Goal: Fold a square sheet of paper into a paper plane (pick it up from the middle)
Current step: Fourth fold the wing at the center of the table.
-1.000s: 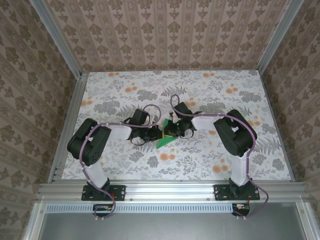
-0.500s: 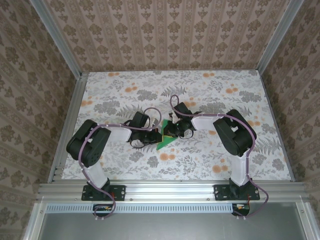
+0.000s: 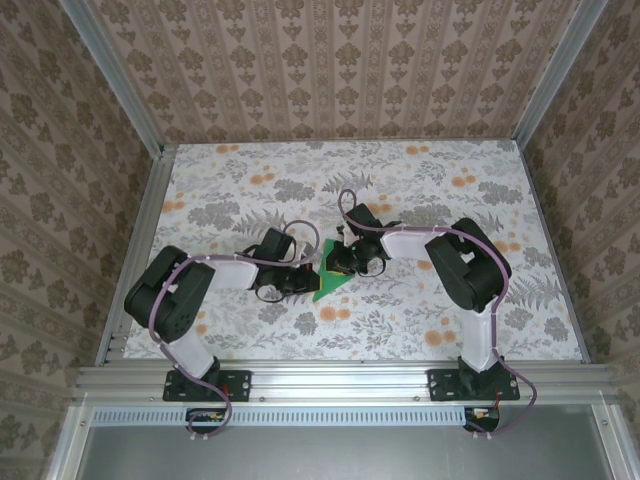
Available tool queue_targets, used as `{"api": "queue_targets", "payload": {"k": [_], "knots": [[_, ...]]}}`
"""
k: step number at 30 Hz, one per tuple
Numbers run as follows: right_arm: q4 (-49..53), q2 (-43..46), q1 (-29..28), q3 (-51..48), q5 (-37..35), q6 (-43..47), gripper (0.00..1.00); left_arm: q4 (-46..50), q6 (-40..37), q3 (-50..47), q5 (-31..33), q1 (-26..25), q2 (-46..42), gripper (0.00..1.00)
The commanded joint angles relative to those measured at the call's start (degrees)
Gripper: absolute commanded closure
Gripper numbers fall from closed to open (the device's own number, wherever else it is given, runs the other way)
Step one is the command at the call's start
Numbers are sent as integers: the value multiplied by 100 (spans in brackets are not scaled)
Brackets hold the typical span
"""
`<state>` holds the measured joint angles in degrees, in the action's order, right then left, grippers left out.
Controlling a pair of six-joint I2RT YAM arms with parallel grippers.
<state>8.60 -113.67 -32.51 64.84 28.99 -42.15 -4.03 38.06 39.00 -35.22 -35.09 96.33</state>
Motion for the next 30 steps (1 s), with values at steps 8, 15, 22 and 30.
{"api": "queue_targets", "payload": {"k": [8, 15, 22, 30], "knots": [[741, -463, -10, -20, -704, 5, 87, 1026, -379, -323, -10, -190, -238, 94], [777, -470, -1, -23, -734, -12, 87, 1169, -431, -400, -25, -305, -277, 94], [795, -487, -7, -23, -758, -8, 88, 1315, -455, -557, 15, -332, -443, 94], [888, -527, -1, 29, -850, -21, 88, 1414, -502, -587, 7, -418, -503, 94]]}}
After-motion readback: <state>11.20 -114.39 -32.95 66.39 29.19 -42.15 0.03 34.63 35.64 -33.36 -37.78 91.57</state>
